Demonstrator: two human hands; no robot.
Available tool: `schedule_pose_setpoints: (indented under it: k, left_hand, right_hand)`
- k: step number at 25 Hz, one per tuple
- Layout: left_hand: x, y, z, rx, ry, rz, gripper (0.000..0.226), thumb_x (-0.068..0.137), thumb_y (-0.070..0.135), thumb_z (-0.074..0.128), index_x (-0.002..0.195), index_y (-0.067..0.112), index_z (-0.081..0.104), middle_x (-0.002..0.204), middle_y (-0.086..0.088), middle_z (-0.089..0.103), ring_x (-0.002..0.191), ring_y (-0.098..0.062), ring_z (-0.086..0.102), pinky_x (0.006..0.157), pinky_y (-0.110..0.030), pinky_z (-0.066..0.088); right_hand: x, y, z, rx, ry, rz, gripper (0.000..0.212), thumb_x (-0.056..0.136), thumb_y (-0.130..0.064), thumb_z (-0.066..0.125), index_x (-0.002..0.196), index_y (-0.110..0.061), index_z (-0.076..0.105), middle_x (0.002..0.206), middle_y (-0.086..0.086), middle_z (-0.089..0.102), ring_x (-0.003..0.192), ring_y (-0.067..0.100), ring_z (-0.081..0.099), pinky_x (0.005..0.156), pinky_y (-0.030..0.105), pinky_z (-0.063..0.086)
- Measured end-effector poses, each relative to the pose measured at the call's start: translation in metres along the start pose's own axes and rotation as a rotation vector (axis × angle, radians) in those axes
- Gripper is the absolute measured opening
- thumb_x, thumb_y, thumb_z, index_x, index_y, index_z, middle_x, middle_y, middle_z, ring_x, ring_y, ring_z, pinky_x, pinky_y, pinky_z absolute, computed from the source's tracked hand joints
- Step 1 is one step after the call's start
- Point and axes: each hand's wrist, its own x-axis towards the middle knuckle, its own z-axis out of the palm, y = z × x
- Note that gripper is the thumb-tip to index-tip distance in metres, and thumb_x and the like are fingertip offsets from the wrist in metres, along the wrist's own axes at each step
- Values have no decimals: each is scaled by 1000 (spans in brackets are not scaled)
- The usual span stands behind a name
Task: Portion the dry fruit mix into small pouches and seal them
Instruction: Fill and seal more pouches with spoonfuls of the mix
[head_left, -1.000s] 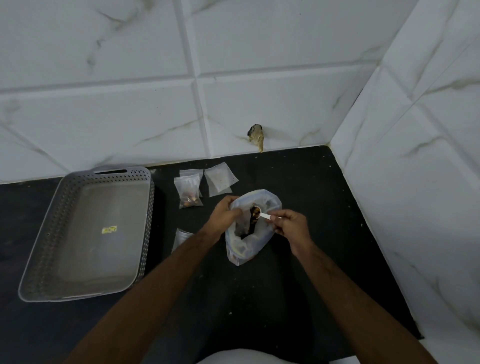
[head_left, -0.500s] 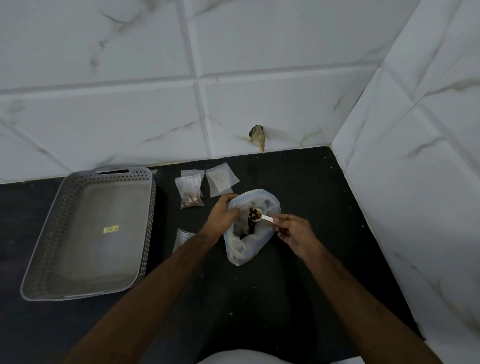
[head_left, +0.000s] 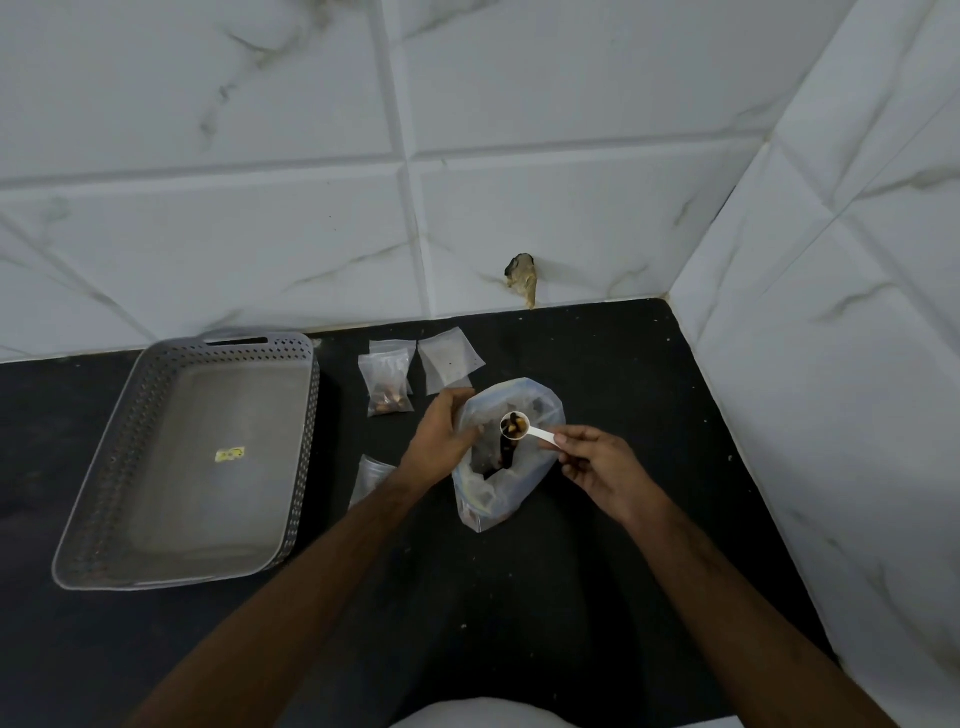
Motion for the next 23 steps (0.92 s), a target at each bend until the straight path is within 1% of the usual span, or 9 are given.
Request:
schedule_pose_setpoints:
  k: [3, 6, 9, 12, 14, 16, 18, 21, 23]
  left_hand:
    - [-29, -5, -16, 183, 142, 210, 47, 92, 14, 68, 135, 24, 53, 139, 4, 52, 133, -11, 47, 110, -37, 44]
    - [-72, -19, -34, 271, 336, 238, 51, 90, 13, 71, 137, 23, 53, 147, 2, 44, 138, -13, 40, 108, -35, 41]
    - [-102, -47, -35, 317, 435, 45, 69, 83, 22, 81, 142, 17, 47, 148, -5, 42, 136, -21, 42, 110, -41, 41]
    - [-104, -65, -32, 393, 431, -223, 95, 75, 42, 86, 150, 15, 35, 151, -8, 40, 140, -29, 38, 115, -50, 35]
    - [-102, -69, -31, 408, 421, -346, 103, 72, 52, 85, 152, 16, 31, 152, -8, 38, 143, -31, 34, 115, -55, 31]
    - [-99, -74, -32, 463, 434, -406, 102, 71, 59, 82, 150, 18, 33, 149, -8, 39, 141, -32, 35, 113, -57, 31]
    - [-92, -78, -32, 537, 428, -415, 92, 73, 62, 79, 144, 19, 40, 145, -8, 40, 137, -32, 38, 111, -56, 33]
    - [-81, -80, -33, 646, 406, -377, 74, 76, 62, 75, 131, 20, 48, 136, -7, 44, 129, -30, 42, 106, -52, 37]
    - [-77, -81, -34, 641, 418, -324, 63, 81, 59, 72, 125, 20, 50, 131, -6, 48, 124, -28, 46, 104, -51, 38]
  right_hand:
    - [-8, -4, 3, 8, -26, -22, 18, 92, 0, 65, 108, -6, 73, 90, 6, 76, 70, 7, 63, 71, 24, 52]
    - [-17, -8, 7, 28, -80, -53, 17, 92, -1, 66, 107, -4, 73, 98, 13, 77, 68, 7, 64, 68, 23, 52]
    - [-29, -10, 17, 35, -131, -58, 20, 92, -1, 66, 110, -3, 73, 102, 17, 76, 70, 8, 63, 70, 23, 52]
    - [-36, -9, 30, 38, -170, -53, 19, 91, -1, 67, 108, -4, 74, 104, 19, 76, 70, 9, 63, 69, 23, 52]
    - [-40, -7, 38, 36, -190, -44, 20, 90, -1, 67, 109, -3, 74, 104, 20, 76, 70, 10, 63, 68, 23, 53]
    - [-43, -4, 45, 31, -205, -30, 22, 90, -1, 67, 112, -2, 73, 103, 21, 75, 69, 10, 63, 69, 23, 53]
    - [-45, -1, 50, 23, -219, -30, 22, 90, -1, 67, 112, -1, 73, 103, 21, 75, 69, 10, 63, 68, 24, 52]
    - [-46, 3, 57, 6, -229, -28, 19, 91, -1, 67, 108, -3, 74, 103, 21, 75, 69, 10, 63, 65, 22, 53]
    - [-46, 2, 60, -8, -227, -35, 17, 91, -1, 67, 106, -4, 76, 104, 21, 75, 68, 10, 63, 64, 22, 53]
